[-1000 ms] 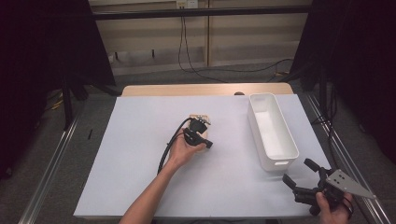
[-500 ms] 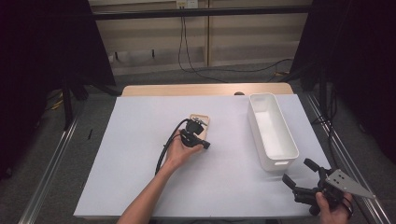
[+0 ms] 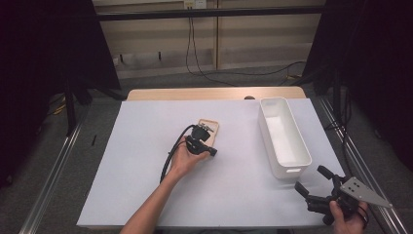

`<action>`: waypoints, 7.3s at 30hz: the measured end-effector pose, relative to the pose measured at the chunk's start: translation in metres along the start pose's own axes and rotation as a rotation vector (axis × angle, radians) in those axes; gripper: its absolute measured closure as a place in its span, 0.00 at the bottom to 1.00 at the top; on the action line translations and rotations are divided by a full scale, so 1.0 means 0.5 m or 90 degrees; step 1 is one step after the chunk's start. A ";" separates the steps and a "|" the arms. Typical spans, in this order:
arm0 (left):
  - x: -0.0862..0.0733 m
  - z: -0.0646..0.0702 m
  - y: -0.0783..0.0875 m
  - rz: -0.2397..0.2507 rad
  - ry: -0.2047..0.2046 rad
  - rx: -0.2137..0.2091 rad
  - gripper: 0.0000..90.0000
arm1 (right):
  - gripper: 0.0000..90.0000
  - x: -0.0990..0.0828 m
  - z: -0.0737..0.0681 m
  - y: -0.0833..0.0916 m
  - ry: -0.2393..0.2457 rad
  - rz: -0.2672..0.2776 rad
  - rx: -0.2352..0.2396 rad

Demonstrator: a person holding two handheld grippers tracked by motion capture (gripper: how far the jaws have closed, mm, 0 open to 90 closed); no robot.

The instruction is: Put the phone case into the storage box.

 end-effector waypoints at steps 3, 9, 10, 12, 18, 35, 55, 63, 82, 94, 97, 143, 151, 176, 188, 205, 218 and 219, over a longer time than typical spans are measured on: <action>-0.002 0.000 0.000 0.004 0.007 -0.002 1.00 | 0.00 0.000 -0.001 -0.001 -0.001 -0.001 -0.001; -0.004 -0.001 0.003 0.007 0.008 -0.002 1.00 | 0.00 0.000 0.000 -0.001 0.000 0.000 -0.002; -0.006 -0.001 0.003 0.007 0.010 0.000 1.00 | 0.00 0.000 0.000 -0.001 0.000 0.000 -0.003; -0.006 -0.002 0.004 0.008 0.010 -0.001 1.00 | 0.00 0.000 0.000 -0.001 0.000 0.000 -0.003; -0.008 -0.004 0.006 0.009 0.008 0.003 1.00 | 0.00 0.000 0.000 -0.001 0.000 0.000 -0.003; -0.018 -0.014 0.017 0.013 0.006 0.011 1.00 | 0.00 0.000 0.000 -0.002 0.000 -0.001 -0.003; -0.023 -0.014 0.032 0.035 -0.002 0.018 1.00 | 0.00 0.000 -0.002 -0.004 0.004 -0.003 -0.001; -0.019 0.003 0.050 0.075 -0.017 -0.001 0.96 | 0.00 0.001 -0.002 -0.004 0.002 -0.002 -0.002; -0.020 0.023 0.095 0.177 -0.011 0.017 0.29 | 0.00 0.001 -0.002 -0.004 0.003 -0.001 -0.002; -0.019 0.011 0.127 0.216 -0.010 0.014 0.07 | 0.00 0.000 -0.001 -0.003 0.003 -0.002 -0.001; -0.017 0.003 0.141 0.236 -0.002 0.016 0.06 | 0.00 0.001 0.000 -0.003 0.001 0.000 -0.002; 0.053 -0.153 0.147 0.156 0.017 0.108 0.07 | 0.00 0.000 0.001 -0.005 0.001 -0.002 0.000; 0.059 -0.154 0.126 0.100 0.007 0.122 0.09 | 0.00 -0.001 0.000 -0.007 0.005 -0.004 0.003; 0.032 -0.155 0.079 -0.009 0.031 0.126 0.34 | 0.00 -0.001 0.001 -0.004 0.001 -0.003 0.002; 0.023 -0.161 0.069 -0.028 0.034 0.129 0.52 | 0.00 -0.001 0.000 -0.004 0.001 -0.003 0.002; 0.022 -0.156 0.068 -0.029 0.041 0.137 0.73 | 0.00 -0.002 0.001 -0.004 0.005 -0.005 0.005; 0.024 -0.167 0.073 -0.035 0.060 0.131 0.88 | 0.00 -0.002 0.001 -0.005 0.006 -0.005 0.005; 0.023 -0.167 0.073 -0.037 0.063 0.128 0.88 | 0.00 -0.002 0.001 -0.005 0.006 -0.006 0.005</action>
Point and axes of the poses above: each handheld gripper's, and its own axes: y roughly backward along the jaws, x roughly out of its top, z roughly to its right, the point moved 6 cm from there along -y, roughly forward along the jaws, and after that the axes turned 12 degrees about y, right-handed, at the moved point
